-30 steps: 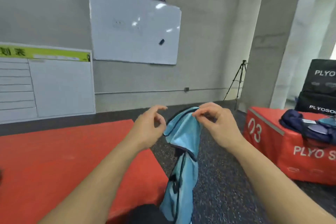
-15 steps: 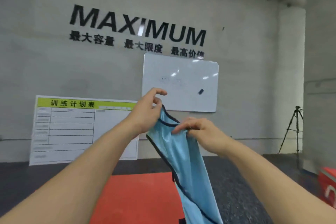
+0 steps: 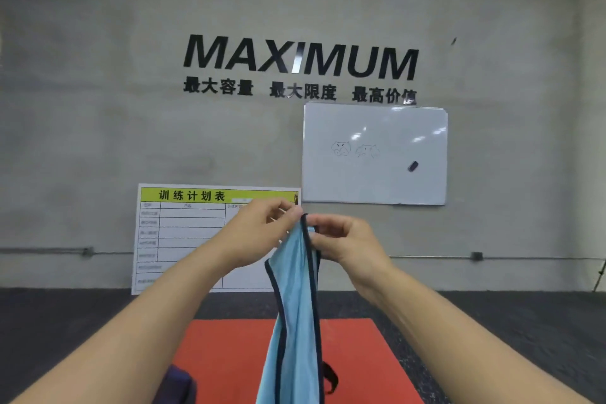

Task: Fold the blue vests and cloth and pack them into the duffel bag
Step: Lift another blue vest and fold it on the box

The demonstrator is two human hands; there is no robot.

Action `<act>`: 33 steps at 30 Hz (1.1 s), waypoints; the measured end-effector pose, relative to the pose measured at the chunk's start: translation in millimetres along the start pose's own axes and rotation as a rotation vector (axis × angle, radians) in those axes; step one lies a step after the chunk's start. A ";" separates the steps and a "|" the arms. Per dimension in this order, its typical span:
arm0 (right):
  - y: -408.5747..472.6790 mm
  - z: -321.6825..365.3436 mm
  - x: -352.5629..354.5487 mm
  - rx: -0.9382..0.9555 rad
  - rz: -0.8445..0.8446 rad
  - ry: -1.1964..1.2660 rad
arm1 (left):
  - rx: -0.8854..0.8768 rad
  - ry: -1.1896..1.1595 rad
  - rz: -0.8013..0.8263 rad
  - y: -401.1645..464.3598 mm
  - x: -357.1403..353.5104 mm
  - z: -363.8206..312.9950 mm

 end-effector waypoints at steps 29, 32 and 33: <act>28.4 -18.7 -18.6 -0.050 0.129 -0.122 | 0.035 -0.144 -0.141 16.8 14.9 31.4; 35.6 -15.5 -18.4 0.008 0.034 -0.150 | 0.041 -0.186 -0.099 13.6 13.4 37.5; 39.2 -15.3 -16.6 0.029 -0.010 -0.148 | 0.052 -0.196 -0.074 12.4 12.5 41.1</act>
Point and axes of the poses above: each hand's wrist, its own y-axis towards the middle knuckle, its own x-axis out of the back of the hand, z = x × y, the point moved 2 cm from there along y, towards the middle knuckle, and after that the axes turned 7 degrees about x, right-handed, at the moved point
